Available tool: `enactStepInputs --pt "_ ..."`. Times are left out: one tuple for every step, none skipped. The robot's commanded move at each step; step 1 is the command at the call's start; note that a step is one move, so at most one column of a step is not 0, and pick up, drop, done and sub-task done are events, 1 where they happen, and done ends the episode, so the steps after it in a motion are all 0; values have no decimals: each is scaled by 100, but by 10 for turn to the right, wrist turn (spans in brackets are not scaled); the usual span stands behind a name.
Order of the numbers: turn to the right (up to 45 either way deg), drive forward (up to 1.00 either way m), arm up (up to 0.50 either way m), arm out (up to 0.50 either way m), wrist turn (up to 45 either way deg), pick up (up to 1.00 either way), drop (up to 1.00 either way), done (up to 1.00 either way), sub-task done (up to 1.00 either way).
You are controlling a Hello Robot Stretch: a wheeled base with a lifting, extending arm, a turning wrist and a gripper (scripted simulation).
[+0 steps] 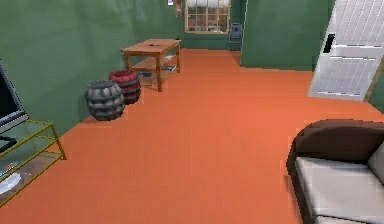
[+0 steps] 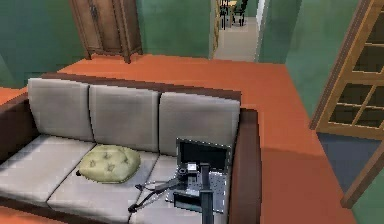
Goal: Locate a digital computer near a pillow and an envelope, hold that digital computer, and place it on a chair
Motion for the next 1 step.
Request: enactStepInputs --pt "0 0 0 0 450 0 0 0 0"
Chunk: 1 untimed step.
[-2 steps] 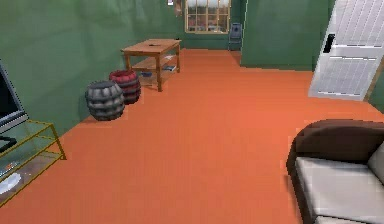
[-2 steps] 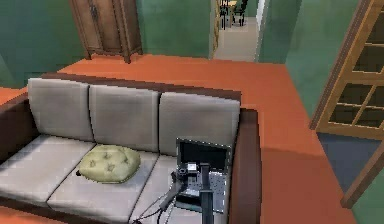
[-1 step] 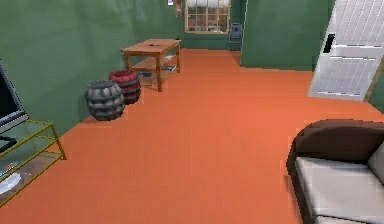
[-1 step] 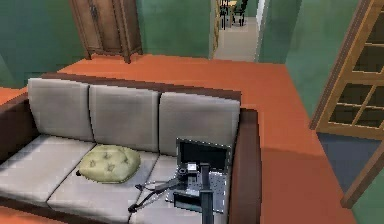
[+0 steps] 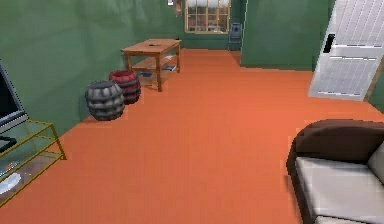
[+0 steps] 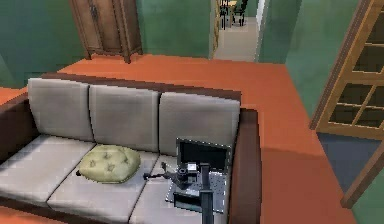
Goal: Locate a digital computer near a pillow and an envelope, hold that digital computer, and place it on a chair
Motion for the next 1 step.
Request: enactStepInputs --pt "0 0 0 0 450 0 0 0 0"
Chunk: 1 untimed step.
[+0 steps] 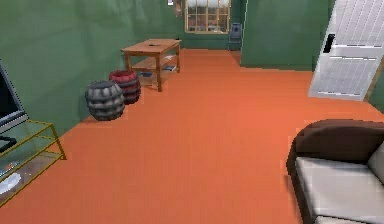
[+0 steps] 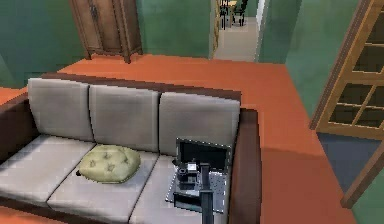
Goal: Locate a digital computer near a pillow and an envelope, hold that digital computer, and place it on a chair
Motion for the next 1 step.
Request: enactStepInputs --pt "0 0 0 0 420 0 0 0 0"
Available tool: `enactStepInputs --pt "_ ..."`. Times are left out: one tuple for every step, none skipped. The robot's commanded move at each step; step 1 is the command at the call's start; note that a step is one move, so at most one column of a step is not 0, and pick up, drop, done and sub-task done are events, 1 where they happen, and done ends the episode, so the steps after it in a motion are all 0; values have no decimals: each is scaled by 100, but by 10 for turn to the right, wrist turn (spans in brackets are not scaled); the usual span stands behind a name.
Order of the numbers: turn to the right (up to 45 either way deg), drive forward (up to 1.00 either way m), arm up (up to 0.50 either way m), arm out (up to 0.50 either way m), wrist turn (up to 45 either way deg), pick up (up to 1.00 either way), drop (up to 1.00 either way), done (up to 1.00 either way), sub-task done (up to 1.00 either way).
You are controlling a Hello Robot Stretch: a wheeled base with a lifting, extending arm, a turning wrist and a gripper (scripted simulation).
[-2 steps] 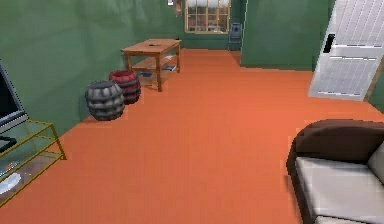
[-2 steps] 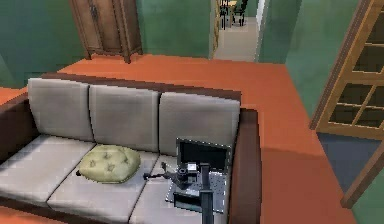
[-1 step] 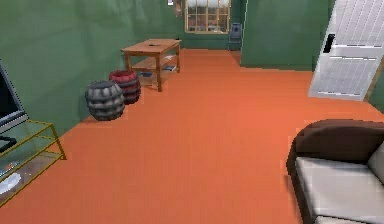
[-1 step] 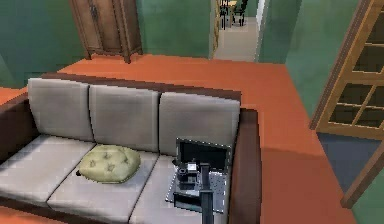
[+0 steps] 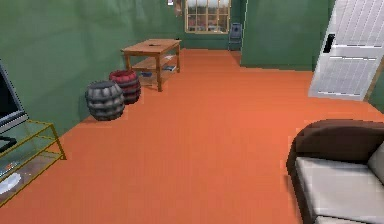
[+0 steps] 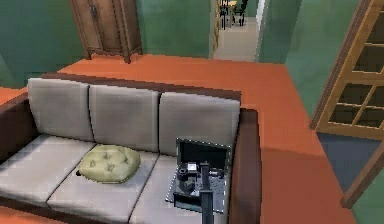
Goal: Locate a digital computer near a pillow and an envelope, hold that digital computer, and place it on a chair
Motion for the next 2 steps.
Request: enactStepInputs --pt "0 0 -30 0 0 0 0 0 0" --pt "0 0 0 0 0 100 0 0 0"
